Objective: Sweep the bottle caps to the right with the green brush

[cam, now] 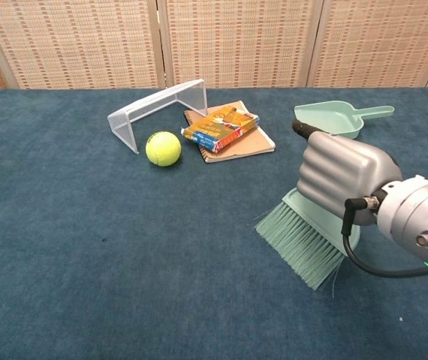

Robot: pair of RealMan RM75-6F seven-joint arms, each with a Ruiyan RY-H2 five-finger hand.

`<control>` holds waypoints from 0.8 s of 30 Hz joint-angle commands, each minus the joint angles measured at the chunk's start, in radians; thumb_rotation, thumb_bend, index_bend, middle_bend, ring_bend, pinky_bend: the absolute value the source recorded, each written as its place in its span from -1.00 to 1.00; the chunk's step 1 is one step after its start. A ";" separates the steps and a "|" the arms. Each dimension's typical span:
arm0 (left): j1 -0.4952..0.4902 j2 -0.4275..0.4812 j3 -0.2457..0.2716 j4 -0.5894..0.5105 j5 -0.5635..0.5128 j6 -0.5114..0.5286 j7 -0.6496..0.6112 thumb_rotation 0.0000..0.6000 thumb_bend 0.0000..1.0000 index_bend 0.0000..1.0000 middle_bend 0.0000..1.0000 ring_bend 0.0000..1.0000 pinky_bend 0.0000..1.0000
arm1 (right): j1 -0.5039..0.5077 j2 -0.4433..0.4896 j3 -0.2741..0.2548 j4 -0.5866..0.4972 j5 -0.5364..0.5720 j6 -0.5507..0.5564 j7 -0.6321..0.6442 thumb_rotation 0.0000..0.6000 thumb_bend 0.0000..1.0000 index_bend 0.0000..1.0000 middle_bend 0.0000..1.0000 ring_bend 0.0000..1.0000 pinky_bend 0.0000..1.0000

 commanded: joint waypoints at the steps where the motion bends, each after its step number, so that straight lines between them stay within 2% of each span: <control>1: 0.000 -0.001 0.000 0.001 0.000 0.000 0.002 1.00 -0.08 -1.00 -1.00 -1.00 -0.86 | 0.004 0.003 -0.007 0.009 0.005 0.003 0.005 1.00 0.36 0.82 0.71 0.16 -1.00; 8: 0.000 -0.008 0.000 0.004 -0.004 -0.002 0.016 1.00 -0.08 -1.00 -1.00 -1.00 -0.86 | 0.008 0.024 -0.054 0.123 0.035 -0.003 0.043 1.00 0.36 0.82 0.71 0.16 -1.00; 24: -0.004 -0.022 -0.003 0.013 -0.022 -0.022 0.041 1.00 -0.08 -1.00 -1.00 -1.00 -0.86 | 0.016 0.058 -0.092 0.272 0.058 -0.011 0.121 1.00 0.36 0.82 0.71 0.17 -1.00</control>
